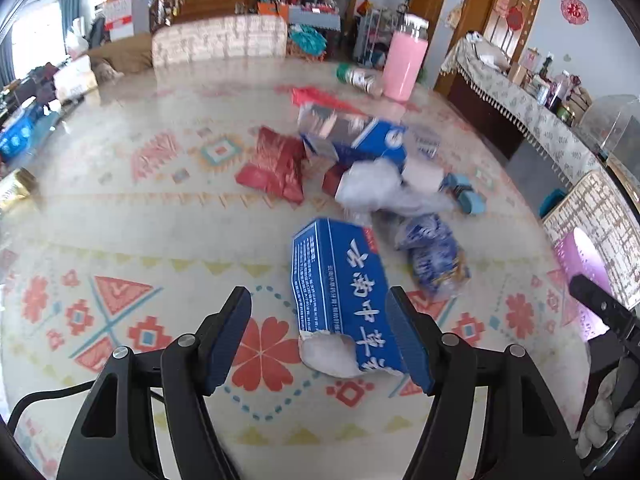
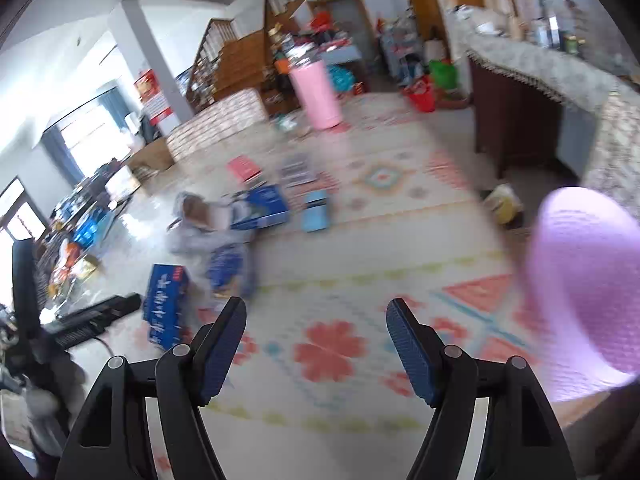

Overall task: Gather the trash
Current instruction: 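Grasp the blue carton with the left tool while the right grasps the blue snack bag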

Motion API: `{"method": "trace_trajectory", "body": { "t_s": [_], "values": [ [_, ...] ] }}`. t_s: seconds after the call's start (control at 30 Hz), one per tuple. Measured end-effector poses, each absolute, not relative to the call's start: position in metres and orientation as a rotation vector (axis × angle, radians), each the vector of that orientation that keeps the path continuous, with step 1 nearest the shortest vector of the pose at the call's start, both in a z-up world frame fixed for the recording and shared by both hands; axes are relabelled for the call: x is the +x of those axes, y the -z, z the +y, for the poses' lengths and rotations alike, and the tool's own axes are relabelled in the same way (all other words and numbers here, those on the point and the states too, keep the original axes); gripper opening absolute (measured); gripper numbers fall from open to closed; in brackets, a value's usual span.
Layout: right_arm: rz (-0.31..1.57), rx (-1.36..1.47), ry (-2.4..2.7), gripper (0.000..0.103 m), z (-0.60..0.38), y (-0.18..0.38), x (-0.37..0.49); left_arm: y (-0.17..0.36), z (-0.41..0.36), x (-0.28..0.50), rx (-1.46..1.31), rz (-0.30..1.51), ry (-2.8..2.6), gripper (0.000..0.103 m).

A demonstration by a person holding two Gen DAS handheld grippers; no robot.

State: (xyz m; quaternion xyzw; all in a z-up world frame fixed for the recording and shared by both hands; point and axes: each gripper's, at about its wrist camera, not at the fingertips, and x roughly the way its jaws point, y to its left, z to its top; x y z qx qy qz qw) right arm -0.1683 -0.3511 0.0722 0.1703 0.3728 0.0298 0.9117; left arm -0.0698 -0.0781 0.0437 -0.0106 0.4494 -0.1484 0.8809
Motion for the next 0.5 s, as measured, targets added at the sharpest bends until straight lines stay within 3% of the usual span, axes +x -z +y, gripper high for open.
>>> {"method": "trace_trajectory", "body": {
  "t_s": [0.3,0.37,0.4,0.5],
  "values": [
    [0.855,0.300,-0.152,0.077,-0.291,-0.052,-0.102,-0.014,-0.083,-0.051,-0.098,0.996,0.392,0.069],
    [0.874,0.285,-0.163,0.077,-0.283,-0.049,-0.091,-0.014,-0.082,-0.051,-0.105,0.999,0.422,0.061],
    [0.884,0.274,-0.167,0.077,-0.277,-0.047,-0.086,-0.015,-0.081,-0.051,-0.124,1.005,0.455,0.049],
    [0.906,0.229,-0.167,0.077,-0.265,-0.041,-0.074,-0.017,-0.075,-0.053,-0.135,1.009,0.458,0.047]
  ]
}}
